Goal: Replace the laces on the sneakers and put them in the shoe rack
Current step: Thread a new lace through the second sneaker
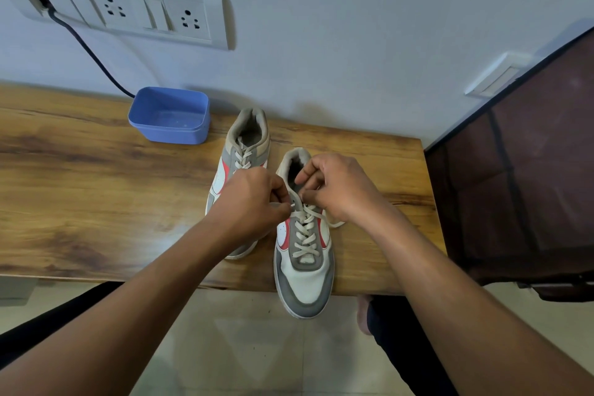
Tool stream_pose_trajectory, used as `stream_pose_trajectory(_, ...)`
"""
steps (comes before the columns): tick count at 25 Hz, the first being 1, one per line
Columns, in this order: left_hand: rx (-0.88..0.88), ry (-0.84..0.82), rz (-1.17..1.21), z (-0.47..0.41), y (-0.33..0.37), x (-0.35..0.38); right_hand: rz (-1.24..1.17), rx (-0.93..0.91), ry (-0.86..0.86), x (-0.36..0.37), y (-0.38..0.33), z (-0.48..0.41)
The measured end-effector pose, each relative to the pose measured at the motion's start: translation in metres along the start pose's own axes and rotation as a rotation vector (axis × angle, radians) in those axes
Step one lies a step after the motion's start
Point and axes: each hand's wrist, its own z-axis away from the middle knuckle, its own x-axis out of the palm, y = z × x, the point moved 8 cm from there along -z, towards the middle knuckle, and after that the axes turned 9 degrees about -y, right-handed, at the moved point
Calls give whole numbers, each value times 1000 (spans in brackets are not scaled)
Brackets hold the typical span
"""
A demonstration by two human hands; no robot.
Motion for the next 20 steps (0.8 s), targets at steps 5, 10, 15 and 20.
stream_pose_trajectory(5,-27,-8,-59,-5,0,-2,9,-6,8,2,-2,1)
stream_pose_trajectory(10,-5,27,-81,-7,6,-9,5,-24,10,3,-3,2)
stream_pose_trajectory(15,-27,59,-50,-6,5,-6,-27,-23,18,4,1,3)
stream_pose_trajectory(20,-102,198,98,10,-5,4,-93,11,0,3,9,2)
